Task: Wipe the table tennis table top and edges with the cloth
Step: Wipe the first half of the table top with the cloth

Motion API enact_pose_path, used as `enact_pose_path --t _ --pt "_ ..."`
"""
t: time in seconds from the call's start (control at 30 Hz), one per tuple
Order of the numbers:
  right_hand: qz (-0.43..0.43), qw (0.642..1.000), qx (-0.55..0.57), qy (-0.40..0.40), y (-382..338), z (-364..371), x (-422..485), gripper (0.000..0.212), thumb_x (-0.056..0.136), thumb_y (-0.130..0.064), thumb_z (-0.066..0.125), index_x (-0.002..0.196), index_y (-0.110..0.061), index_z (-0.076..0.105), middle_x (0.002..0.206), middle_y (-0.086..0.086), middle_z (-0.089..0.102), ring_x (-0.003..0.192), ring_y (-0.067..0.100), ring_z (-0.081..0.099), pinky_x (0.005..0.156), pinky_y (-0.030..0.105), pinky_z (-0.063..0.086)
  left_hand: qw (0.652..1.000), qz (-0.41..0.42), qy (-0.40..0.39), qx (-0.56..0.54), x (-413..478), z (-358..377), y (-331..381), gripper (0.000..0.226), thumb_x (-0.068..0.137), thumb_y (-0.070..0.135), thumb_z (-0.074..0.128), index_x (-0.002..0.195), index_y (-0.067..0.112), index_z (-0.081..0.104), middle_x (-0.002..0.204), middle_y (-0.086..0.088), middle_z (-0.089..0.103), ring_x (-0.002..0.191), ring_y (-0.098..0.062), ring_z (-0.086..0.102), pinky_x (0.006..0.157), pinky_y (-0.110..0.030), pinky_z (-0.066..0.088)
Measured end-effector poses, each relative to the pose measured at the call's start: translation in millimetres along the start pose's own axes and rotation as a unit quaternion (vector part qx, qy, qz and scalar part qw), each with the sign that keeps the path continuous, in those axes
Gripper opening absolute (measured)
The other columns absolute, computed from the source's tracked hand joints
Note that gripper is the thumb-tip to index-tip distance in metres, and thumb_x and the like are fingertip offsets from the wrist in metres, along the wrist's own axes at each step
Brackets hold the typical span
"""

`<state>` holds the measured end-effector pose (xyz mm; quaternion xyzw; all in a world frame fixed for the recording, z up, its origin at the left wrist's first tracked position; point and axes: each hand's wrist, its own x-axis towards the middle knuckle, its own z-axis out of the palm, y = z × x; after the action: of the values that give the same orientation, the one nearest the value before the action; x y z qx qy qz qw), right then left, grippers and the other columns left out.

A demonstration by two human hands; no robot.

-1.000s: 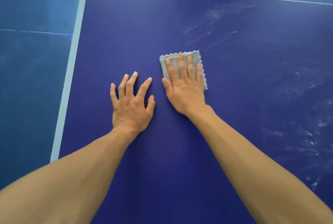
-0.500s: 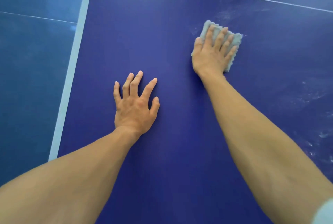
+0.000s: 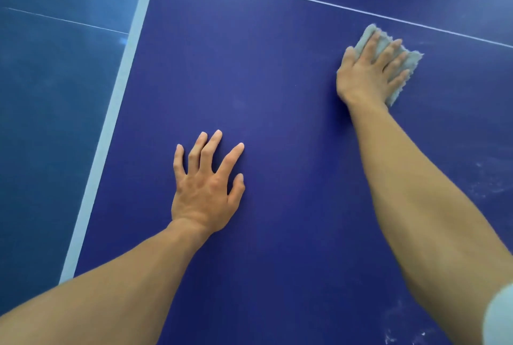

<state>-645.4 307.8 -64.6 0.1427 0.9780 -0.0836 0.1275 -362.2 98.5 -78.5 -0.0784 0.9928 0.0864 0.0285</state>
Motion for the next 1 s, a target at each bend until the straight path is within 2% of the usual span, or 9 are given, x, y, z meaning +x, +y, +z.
enact_pose_path --t 0.07,0.23,0.3,0.5,0.6,0.67,0.77,0.9,1.0 --pt "-0.017 1.000 0.005 -0.005 -37 4 6 0.073 0.107 -0.058 0.014 0.167 -0.022 -0.006 0.173 0.019 -0.014 0.159 0.041 -0.015 0.125 0.065 -0.009 1.000 0.000 0.001 0.002 0 -1 1 0.058 0.098 0.049 0.037 0.153 0.032 0.044 0.165 -0.008 0.027 0.155 -0.032 0.023 0.124 -0.065 0.012" --pt "-0.330 0.943 -0.036 -0.023 -69 41 -83 0.068 0.109 -0.055 0.020 0.168 -0.026 0.001 0.175 0.011 -0.007 0.160 0.036 -0.010 0.124 0.057 -0.013 1.000 -0.006 -0.005 0.011 1 -4 2 0.059 0.097 0.049 0.037 0.153 0.031 0.047 0.165 -0.009 0.029 0.154 -0.033 0.025 0.123 -0.066 0.014" --pt "-0.384 0.920 -0.067 -0.038 -40 44 -102 0.067 0.107 -0.056 0.013 0.167 -0.029 0.001 0.175 0.008 -0.007 0.161 0.032 -0.010 0.127 0.056 -0.011 1.000 -0.005 -0.004 0.010 1 -3 1 0.059 0.097 0.049 0.037 0.152 0.030 0.048 0.165 -0.009 0.029 0.154 -0.033 0.026 0.123 -0.065 0.014" --pt "-0.149 0.987 -0.052 0.011 41 0 -5 0.065 0.111 -0.048 0.020 0.168 -0.025 -0.002 0.175 0.013 -0.008 0.161 0.036 -0.009 0.127 0.061 -0.005 1.000 0.000 -0.001 0.011 3 -1 1 0.059 0.097 0.048 0.038 0.152 0.029 0.049 0.164 -0.010 0.030 0.153 -0.034 0.026 0.123 -0.066 0.015" --pt "-0.003 1.000 0.002 0.004 16 -22 55 0.067 0.109 -0.052 0.011 0.168 -0.024 -0.003 0.173 0.016 -0.012 0.159 0.039 -0.014 0.125 0.063 -0.009 1.000 -0.001 -0.005 0.012 2 -1 1 0.058 0.097 0.048 0.039 0.151 0.030 0.049 0.164 -0.009 0.030 0.154 -0.034 0.026 0.123 -0.066 0.014" --pt "-0.004 1.000 0.015 -0.003 -25 -19 64 0.067 0.108 -0.053 0.009 0.168 -0.025 -0.003 0.173 0.015 -0.013 0.159 0.039 -0.015 0.125 0.063 -0.012 1.000 0.001 -0.004 0.014 2 0 1 0.058 0.097 0.048 0.039 0.152 0.030 0.048 0.164 -0.009 0.030 0.154 -0.034 0.026 0.123 -0.066 0.015" --pt "-0.196 0.980 0.004 -0.016 -95 6 20 0.064 0.110 -0.052 0.013 0.167 -0.027 -0.001 0.174 0.011 -0.012 0.160 0.035 -0.015 0.125 0.059 -0.016 1.000 0.003 0.001 0.010 3 -1 0 0.058 0.096 0.047 0.041 0.151 0.030 0.049 0.164 -0.010 0.032 0.153 -0.034 0.028 0.122 -0.067 0.017" --pt "-0.454 0.888 -0.056 -0.056 -132 46 -92 0.061 0.111 -0.051 0.017 0.168 -0.031 0.007 0.176 0.008 -0.003 0.161 0.033 -0.009 0.127 0.059 -0.007 1.000 0.004 0.006 0.021 4 -1 1 0.058 0.096 0.047 0.041 0.152 0.030 0.047 0.164 -0.011 0.033 0.152 -0.035 0.029 0.122 -0.067 0.017" --pt "-0.518 0.849 -0.078 -0.072 -101 54 -124 0.060 0.110 -0.048 0.017 0.168 -0.032 0.009 0.176 0.007 0.000 0.161 0.032 -0.007 0.127 0.056 -0.007 1.000 0.008 0.008 0.024 4 1 0 0.059 0.096 0.047 0.041 0.153 0.032 0.042 0.164 -0.011 0.032 0.152 -0.035 0.028 0.122 -0.066 0.017"
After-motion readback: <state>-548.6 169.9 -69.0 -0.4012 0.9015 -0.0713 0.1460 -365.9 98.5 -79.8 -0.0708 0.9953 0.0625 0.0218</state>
